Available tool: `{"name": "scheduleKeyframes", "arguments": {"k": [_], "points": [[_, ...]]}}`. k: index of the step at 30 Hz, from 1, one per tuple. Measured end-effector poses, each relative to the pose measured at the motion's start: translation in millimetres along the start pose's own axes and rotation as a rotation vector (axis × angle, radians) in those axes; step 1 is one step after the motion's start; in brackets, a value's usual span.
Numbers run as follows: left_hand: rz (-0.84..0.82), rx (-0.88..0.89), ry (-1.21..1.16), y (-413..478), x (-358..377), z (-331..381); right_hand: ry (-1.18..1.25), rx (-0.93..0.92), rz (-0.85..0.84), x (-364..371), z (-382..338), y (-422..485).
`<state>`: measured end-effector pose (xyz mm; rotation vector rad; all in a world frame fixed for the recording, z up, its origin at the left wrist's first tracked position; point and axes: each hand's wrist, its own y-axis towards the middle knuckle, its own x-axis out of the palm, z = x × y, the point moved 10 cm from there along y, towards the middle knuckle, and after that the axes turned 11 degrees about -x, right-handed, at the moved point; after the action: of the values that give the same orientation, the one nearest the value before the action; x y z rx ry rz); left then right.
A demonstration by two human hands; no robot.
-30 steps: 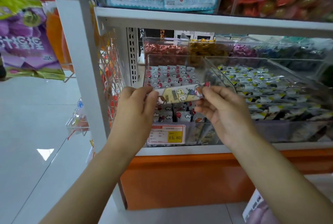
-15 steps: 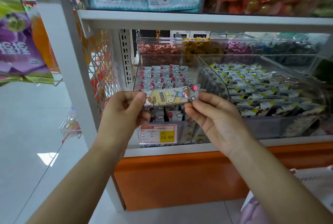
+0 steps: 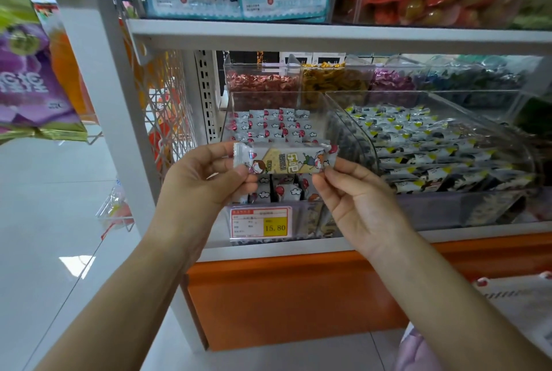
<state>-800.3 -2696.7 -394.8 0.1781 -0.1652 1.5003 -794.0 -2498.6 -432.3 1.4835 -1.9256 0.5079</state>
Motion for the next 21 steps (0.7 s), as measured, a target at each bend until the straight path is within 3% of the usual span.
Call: {"name": "scheduleKeyframes", "arguments": {"k": [9,13,21], "points": [[-0.031,0.077,0.202,-6,8,9,-0.454,-0.227,-0.184,9,-21,-1],[-0.042,0.003,0.127,-4,5,4,-0.474,-0.285,-0.239,12,-22,0],[0.037,0.097,0.426,-8,6,10,-0.711,-0.324,-0.323,22,-21,-5]]}}
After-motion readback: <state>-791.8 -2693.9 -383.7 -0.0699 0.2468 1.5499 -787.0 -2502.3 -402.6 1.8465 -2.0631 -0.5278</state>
